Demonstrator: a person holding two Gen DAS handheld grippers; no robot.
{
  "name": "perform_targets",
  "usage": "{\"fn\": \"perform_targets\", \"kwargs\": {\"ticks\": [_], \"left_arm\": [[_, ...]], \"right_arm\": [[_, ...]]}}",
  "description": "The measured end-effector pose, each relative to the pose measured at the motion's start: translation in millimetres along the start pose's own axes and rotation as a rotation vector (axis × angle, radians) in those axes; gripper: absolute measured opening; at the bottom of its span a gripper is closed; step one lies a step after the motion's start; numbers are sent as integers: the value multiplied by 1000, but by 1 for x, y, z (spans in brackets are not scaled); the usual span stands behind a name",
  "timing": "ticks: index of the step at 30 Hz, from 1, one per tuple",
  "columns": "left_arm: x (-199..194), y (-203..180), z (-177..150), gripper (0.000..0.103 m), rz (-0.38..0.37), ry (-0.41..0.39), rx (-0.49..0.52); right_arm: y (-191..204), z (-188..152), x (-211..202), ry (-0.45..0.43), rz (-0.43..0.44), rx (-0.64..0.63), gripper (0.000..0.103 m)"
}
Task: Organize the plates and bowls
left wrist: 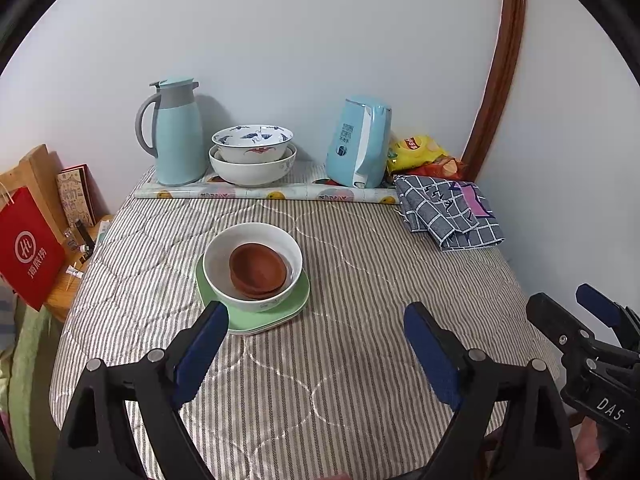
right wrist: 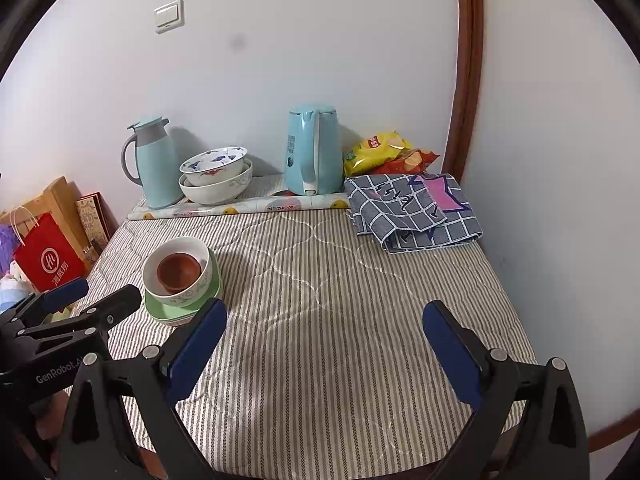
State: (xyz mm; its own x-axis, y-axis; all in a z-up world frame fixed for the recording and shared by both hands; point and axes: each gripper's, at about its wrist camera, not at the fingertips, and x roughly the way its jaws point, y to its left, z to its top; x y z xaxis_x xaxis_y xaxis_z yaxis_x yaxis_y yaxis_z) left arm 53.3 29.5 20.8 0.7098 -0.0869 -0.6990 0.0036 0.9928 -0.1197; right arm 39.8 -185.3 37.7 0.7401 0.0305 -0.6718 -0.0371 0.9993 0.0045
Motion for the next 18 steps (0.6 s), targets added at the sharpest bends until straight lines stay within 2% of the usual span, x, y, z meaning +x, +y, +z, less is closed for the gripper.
{"fn": "perform_targets", "kwargs": {"ticks": [18], "left_arm": [[3,-1,0,90,1,6,0]], "right_arm": [[2,0,-2,-3,4,-1,97]]}}
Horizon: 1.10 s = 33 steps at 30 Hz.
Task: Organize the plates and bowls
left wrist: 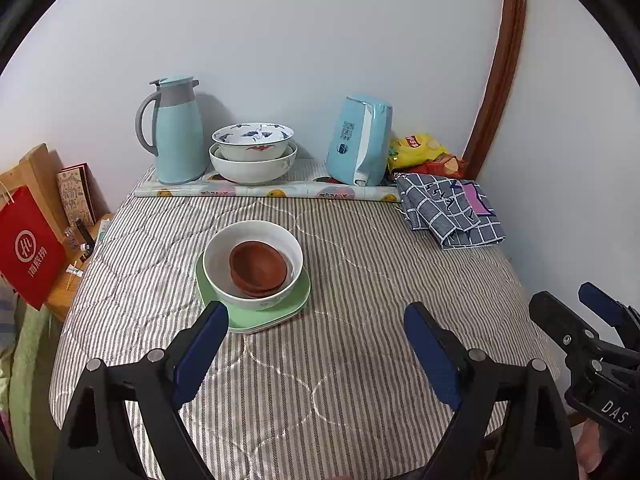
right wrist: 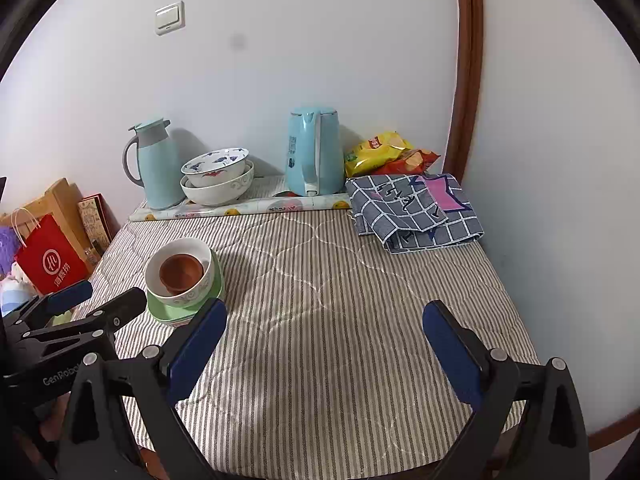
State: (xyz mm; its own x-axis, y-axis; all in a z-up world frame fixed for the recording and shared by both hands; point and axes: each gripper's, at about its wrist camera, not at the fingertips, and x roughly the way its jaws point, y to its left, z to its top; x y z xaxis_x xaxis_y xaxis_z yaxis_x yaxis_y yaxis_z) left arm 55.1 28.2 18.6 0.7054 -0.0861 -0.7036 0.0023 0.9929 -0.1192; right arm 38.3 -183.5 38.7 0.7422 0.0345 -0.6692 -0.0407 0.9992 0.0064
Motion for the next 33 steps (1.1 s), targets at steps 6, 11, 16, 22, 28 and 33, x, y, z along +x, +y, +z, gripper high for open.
{"fn": "perform_targets", "kwargs": {"ticks": [6,11,16,22,28,33], "left_arm": [[0,0,-1,90,3,0,3],[-1,0,-2,90,2,0,3],[0,1,-3,90,3,1,9],[2,1,-1,90,4,6,7],[3,1,0,90,4,8,10],[4,1,0,90,8,8,12]], "right_arm": [[1,0,2,2,6,2,97],[2,-1,1,1,8,4,97],[3,-1,1,3,10,6,97],[4,-1,0,-3,19,12,97],[5,-1,3,3,18,16,97],[6,-1,5,4,20,16,97]]}}
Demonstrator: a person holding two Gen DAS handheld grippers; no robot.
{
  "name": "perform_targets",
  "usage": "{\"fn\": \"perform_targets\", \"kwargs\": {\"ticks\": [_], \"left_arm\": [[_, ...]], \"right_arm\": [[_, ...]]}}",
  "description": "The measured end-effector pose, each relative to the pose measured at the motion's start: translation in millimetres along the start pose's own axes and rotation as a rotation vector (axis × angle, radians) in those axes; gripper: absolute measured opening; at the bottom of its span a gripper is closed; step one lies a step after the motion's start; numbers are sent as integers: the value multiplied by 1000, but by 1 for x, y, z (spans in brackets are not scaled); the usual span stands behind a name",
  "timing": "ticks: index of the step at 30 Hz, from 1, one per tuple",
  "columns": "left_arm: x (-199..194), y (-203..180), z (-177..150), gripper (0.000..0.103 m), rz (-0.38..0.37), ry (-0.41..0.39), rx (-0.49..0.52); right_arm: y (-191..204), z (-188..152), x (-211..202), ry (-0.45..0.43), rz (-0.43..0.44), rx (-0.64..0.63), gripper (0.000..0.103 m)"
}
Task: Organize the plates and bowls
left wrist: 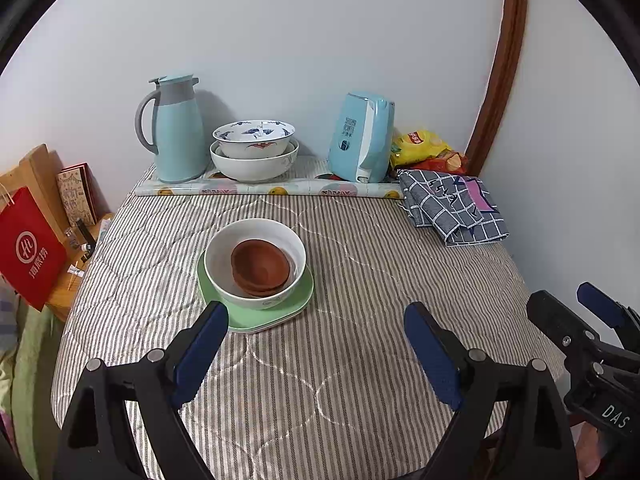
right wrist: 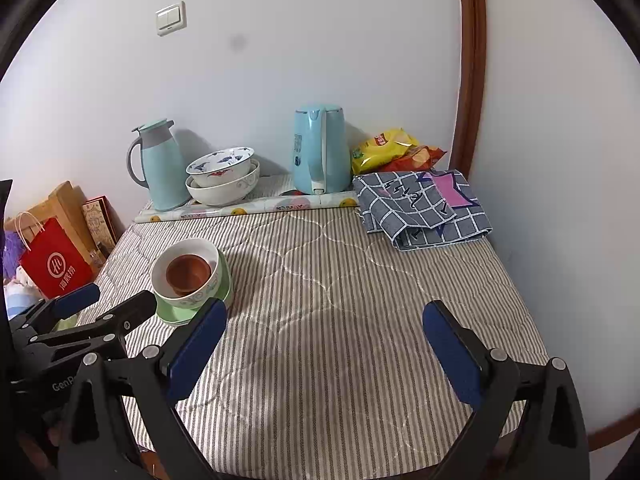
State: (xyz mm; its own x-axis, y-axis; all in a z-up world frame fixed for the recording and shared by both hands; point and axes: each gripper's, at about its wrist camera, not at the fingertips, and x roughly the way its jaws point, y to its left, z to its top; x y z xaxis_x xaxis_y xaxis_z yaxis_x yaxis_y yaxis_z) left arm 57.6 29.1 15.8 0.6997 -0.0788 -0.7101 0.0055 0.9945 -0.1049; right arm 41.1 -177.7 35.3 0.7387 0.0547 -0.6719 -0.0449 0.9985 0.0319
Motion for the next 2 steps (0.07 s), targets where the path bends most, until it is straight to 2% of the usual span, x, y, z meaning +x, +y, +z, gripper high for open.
{"fn": "perform_targets", "kwargs": {"ticks": [2], "left_arm": [[0,0,0,90,9,-5,1]], "right_arm": [[-1,0,1,-2,9,5,97]]}}
